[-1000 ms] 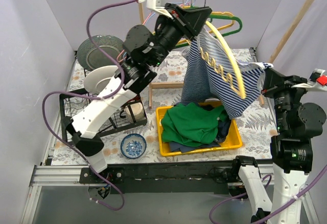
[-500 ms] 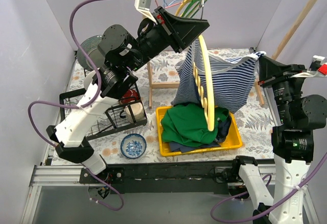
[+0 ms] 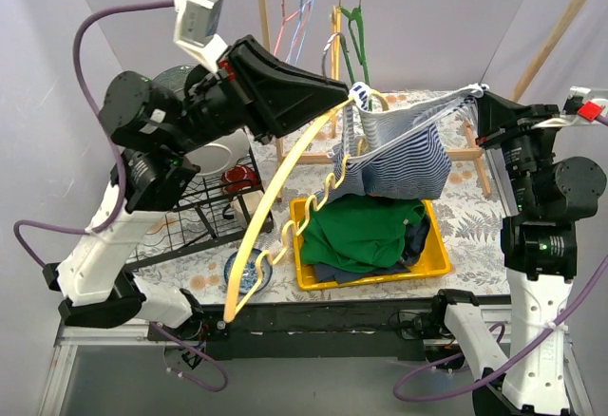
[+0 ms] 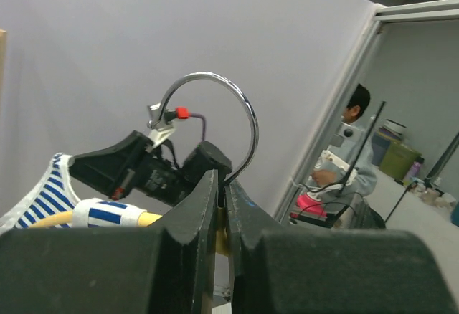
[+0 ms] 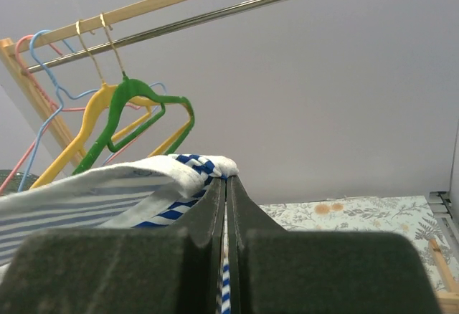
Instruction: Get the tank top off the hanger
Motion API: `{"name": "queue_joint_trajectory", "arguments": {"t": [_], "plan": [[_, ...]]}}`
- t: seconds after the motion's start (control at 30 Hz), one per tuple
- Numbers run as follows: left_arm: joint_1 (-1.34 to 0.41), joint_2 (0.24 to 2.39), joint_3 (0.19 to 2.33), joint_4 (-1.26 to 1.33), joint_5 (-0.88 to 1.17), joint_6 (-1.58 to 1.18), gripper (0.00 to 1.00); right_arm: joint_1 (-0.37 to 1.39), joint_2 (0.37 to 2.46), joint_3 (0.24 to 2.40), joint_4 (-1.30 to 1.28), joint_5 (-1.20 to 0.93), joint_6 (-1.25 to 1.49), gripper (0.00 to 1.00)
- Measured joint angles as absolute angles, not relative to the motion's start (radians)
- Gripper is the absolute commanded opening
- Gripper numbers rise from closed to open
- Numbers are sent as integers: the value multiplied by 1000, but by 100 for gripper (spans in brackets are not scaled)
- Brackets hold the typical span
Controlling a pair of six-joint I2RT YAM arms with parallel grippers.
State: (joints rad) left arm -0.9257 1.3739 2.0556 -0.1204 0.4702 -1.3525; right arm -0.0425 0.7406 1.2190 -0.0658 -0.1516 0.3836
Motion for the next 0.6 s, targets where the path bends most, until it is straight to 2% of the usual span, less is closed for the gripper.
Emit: {"name": "queue_joint_trajectory", "arguments": {"t": [0.37,0.6], "plan": [[-918,1315,2078,-187,560,-1385,0,-31,860,1377,-69,-132,352,1],[-919,1176,1935,-179,416,-1326,0,-36,770,1321,-20,-357,513,1]]}}
